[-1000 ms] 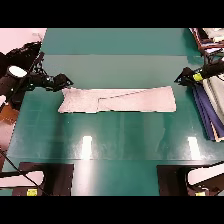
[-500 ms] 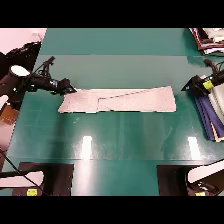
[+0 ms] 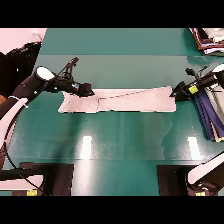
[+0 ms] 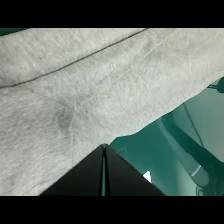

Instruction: Fold the shirts.

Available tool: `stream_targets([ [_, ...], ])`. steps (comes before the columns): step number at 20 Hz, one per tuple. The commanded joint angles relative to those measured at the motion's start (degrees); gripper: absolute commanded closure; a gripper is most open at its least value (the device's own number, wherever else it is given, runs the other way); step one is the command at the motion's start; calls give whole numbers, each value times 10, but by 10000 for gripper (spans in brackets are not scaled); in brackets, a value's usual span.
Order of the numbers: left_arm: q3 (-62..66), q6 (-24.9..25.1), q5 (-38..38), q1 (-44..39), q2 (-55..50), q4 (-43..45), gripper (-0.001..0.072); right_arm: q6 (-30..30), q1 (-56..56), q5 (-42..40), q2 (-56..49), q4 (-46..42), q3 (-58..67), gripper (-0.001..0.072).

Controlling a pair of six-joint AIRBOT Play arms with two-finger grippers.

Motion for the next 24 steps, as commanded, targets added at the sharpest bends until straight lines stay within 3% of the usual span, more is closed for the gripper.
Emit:
stream_targets([
  [1,3,-18,31,-37,-12,0,684,-5,31,-30,-8,-1,0,279],
  [5,58,-30,36,-73,-60,1,685,-42,52,-18,-6,8,0,700],
  [12,197,-55,25,-145,-185,5,685,-20,70,-45,136,10,1,701],
  [16,254,-72,24,-175,-246,5,685,-10,95,-72,219,90,9,701],
  [22,264,-92,33,-182,-268,26,685,-1,181,-73,229,97,104,701],
  [24,264,-119,39,-182,-271,52,684,-1,215,-84,229,97,121,701],
])
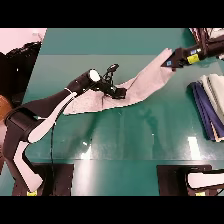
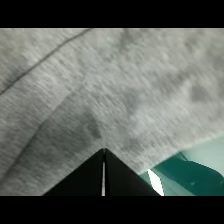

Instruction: Fold the shirts.

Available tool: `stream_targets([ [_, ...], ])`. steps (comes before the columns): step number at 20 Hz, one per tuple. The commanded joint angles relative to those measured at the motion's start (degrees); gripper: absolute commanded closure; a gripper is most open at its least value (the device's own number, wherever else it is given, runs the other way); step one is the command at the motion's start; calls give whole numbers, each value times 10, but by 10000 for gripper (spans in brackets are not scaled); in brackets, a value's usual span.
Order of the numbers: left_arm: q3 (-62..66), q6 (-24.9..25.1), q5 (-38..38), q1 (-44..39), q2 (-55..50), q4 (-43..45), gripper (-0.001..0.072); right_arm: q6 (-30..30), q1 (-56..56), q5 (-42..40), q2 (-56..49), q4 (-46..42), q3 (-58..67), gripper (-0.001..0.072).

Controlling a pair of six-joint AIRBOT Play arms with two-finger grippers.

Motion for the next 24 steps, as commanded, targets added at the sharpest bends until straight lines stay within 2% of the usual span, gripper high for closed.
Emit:
stream_targets([
  [1,4,-25,9,-2,-10,33,685,3,56,-21,5,6,35,701],
  [10,7,-3,-8,16,9,37,685,-15,158,-126,5,6,33,701],
  [15,26,3,-70,125,90,89,685,-19,226,-195,-26,11,53,698],
  [19,48,19,-134,240,183,135,684,-94,308,-271,-126,126,104,696],
  [20,48,24,-139,267,209,142,684,-110,331,-295,-156,146,119,616],
  [21,48,31,-139,292,233,143,684,-129,352,-315,-179,169,125,431],
  [22,48,31,-140,313,252,143,684,-140,371,-333,-200,193,125,278],
  [23,48,31,-140,331,269,143,684,-144,383,-336,-215,214,125,228],
  [24,48,31,-141,346,283,142,684,-143,389,-324,-226,221,125,228],
])
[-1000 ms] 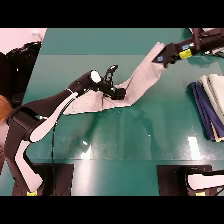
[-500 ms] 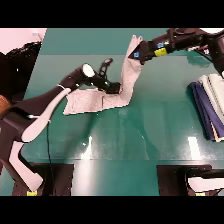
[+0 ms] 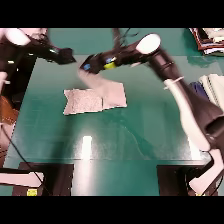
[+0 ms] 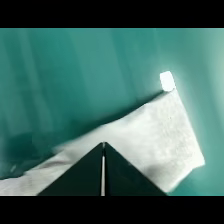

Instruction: Fold the shirts.

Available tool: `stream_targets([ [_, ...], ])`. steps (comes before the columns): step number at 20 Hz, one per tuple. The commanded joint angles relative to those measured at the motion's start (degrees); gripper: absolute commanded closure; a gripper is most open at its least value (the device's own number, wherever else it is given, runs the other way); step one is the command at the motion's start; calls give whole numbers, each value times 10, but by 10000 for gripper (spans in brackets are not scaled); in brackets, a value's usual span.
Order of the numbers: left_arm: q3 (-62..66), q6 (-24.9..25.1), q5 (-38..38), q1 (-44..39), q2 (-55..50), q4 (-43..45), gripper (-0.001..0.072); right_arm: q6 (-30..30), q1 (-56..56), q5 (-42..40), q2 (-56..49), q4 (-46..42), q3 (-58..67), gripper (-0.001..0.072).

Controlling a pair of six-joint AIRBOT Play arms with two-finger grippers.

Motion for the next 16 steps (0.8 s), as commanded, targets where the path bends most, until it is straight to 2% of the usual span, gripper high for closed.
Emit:
stream_targets([
  [1,2,6,-14,69,63,12,684,-29,38,-7,-50,62,10,232],
  [2,2,6,-17,76,70,12,684,-29,31,15,-46,50,4,269],
  [5,2,6,-41,80,75,12,684,-25,-19,61,-5,6,-54,270],
  [7,2,6,-58,80,75,11,684,6,-66,91,31,-50,-107,270],
  [10,1,6,-67,80,74,10,683,49,-133,101,78,-126,-195,270],
  [12,-14,6,-68,80,70,9,681,53,-173,100,101,-120,-253,271],
  [13,-28,6,-70,80,63,6,571,54,-185,100,110,-121,-275,271],
  [14,-45,4,-71,80,56,-2,356,56,-196,99,119,-121,-298,270],
  [15,-69,2,-70,80,45,-11,280,57,-204,95,131,-121,-320,270],
  [16,-94,2,-70,77,35,-20,280,57,-209,88,141,-121,-338,271],
])
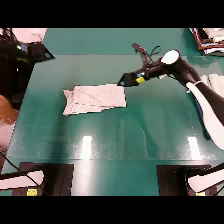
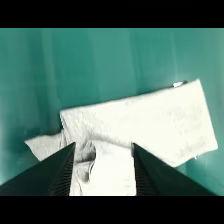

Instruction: Fold the shirts.

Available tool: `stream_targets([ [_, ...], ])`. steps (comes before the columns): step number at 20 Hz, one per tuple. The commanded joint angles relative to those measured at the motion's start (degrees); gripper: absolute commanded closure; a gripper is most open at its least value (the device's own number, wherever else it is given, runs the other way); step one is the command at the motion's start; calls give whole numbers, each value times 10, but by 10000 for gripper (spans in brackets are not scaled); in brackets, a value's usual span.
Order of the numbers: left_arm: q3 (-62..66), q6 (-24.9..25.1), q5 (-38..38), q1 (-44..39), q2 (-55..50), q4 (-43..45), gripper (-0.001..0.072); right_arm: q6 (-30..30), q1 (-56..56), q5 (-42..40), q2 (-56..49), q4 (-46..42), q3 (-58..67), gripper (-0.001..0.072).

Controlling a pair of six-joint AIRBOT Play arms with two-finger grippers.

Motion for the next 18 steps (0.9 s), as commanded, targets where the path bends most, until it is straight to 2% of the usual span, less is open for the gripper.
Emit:
stream_targets([
  [1,-70,-3,-1,-9,-33,-21,280,11,-34,-15,41,-13,-78,270],
  [4,-131,2,36,-48,-83,-21,280,11,-36,-37,70,-13,-117,270],
  [7,-135,0,75,-76,-131,-26,280,11,-36,-37,90,-14,-137,270],
  [11,-135,0,90,-83,-142,-36,282,11,-36,-38,97,-14,-142,270],
  [12,-135,0,89,-83,-142,-35,301,11,-37,-40,97,-14,-142,270],
  [13,-135,1,82,-83,-142,-35,544,11,-36,-42,97,-14,-142,270],
  [14,-135,1,72,-83,-142,-35,676,11,-36,-42,97,-14,-142,270],
  [18,-135,17,-16,-83,-104,16,686,11,-37,-36,97,-14,-142,271],
])
